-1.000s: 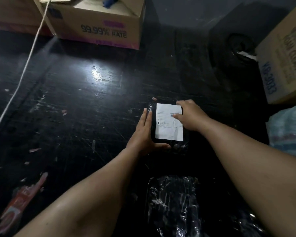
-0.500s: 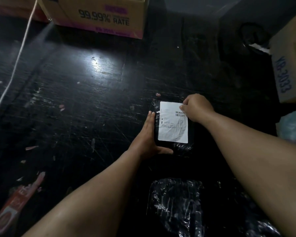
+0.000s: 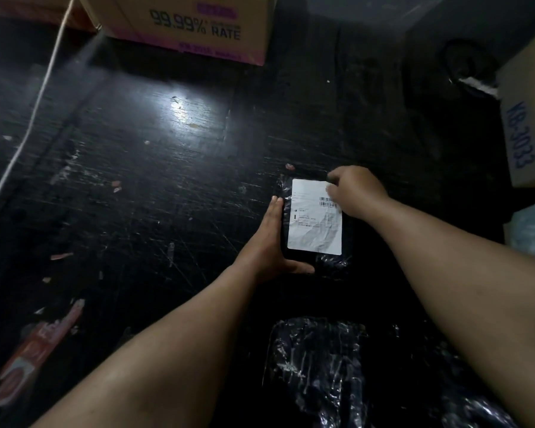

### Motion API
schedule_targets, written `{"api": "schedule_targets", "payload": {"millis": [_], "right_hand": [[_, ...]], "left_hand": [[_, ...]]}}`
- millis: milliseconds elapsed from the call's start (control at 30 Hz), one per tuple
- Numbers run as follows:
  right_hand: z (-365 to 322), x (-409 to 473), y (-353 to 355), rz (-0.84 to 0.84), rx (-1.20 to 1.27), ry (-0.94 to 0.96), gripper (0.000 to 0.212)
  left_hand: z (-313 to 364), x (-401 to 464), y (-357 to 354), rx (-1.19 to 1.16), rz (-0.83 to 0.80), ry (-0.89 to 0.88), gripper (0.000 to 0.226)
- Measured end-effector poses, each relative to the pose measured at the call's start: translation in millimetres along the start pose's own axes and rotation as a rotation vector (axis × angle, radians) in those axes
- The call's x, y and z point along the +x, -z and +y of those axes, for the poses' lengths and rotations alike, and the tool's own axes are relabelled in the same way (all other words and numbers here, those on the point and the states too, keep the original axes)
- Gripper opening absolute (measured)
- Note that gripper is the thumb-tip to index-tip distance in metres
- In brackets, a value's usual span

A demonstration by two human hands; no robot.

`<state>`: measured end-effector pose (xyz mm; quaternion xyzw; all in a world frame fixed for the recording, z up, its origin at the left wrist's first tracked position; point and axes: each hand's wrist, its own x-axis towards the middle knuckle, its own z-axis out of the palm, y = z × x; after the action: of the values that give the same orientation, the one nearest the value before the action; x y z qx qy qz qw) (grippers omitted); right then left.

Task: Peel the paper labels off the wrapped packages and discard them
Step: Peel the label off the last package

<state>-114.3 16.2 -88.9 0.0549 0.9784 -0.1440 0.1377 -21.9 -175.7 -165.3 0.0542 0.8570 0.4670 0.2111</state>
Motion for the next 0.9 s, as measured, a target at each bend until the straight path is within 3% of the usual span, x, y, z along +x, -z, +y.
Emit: {"api": "schedule_targets", "payload": {"millis": [233,900], "right_hand": [[2,-14,-6,0.013,0.045,0.068,0.010],[11,-28,-2,-0.091,0.143,0.220,0.013]], "left_hand": [[1,0,-2,0.025,0.024,-0.021,0.156],[2,-1,-2,0.008,0.035,-0.012,0.156]]}}
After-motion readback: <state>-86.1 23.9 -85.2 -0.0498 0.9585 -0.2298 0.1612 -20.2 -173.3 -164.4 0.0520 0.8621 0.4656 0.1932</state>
